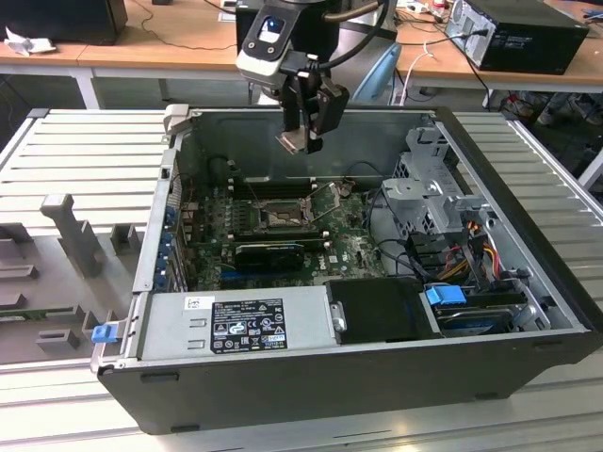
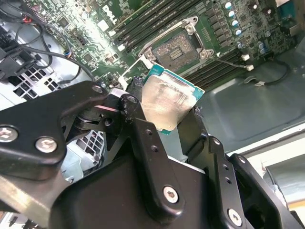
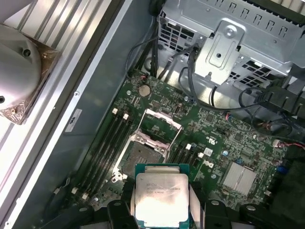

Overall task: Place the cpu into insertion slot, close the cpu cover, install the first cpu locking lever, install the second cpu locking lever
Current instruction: 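Place the cpu into insertion slot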

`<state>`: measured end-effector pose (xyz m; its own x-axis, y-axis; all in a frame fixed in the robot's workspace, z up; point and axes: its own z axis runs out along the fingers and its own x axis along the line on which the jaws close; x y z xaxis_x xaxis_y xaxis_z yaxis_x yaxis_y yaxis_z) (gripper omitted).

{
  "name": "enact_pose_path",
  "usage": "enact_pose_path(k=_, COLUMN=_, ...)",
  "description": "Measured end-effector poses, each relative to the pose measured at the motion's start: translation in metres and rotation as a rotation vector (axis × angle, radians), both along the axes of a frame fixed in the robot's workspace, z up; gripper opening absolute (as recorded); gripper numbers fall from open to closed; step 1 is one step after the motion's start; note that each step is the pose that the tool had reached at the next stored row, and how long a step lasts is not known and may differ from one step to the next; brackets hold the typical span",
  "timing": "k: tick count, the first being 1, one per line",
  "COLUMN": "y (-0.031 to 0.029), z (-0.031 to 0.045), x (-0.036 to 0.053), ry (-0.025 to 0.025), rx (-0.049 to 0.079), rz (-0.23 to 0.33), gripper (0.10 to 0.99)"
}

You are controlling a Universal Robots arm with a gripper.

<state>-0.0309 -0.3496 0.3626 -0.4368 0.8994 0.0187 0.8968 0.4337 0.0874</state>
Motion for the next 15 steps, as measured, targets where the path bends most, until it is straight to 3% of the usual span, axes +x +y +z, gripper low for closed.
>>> enact_pose_path(k=15, y=0.0, z=-0.0006, x=0.0, ry=0.0002, rx=0.0, rz=-0.039, gripper=0.541)
